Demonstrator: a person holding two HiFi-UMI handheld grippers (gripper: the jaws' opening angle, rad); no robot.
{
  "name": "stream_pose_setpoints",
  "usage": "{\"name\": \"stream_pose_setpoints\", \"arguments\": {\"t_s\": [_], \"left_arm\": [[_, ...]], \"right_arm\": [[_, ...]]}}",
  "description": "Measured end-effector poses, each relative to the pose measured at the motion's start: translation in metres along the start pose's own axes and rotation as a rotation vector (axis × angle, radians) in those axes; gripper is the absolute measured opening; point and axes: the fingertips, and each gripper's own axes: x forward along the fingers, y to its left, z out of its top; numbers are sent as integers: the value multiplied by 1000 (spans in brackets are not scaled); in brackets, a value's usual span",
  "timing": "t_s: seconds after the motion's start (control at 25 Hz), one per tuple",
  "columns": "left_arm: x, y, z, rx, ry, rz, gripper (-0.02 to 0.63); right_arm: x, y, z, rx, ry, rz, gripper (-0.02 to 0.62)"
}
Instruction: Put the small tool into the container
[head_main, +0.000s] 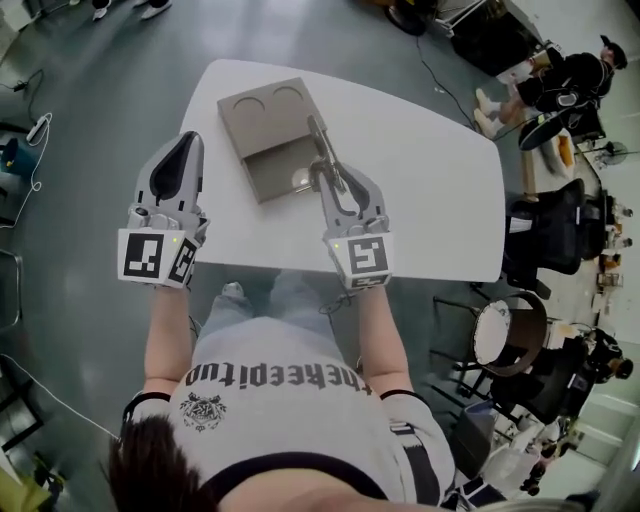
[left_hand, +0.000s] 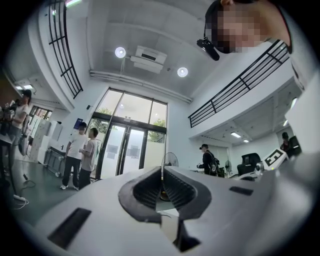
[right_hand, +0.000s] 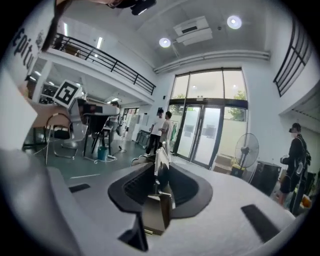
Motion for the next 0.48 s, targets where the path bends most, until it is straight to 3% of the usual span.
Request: {"name": "stream_pose_setpoints", "arguments": {"t_s": [0.48], "left_arm": [[13, -21, -18, -2, 35, 65, 14]], "right_arm": [[47, 23, -93, -364, 211, 373, 92]]}}
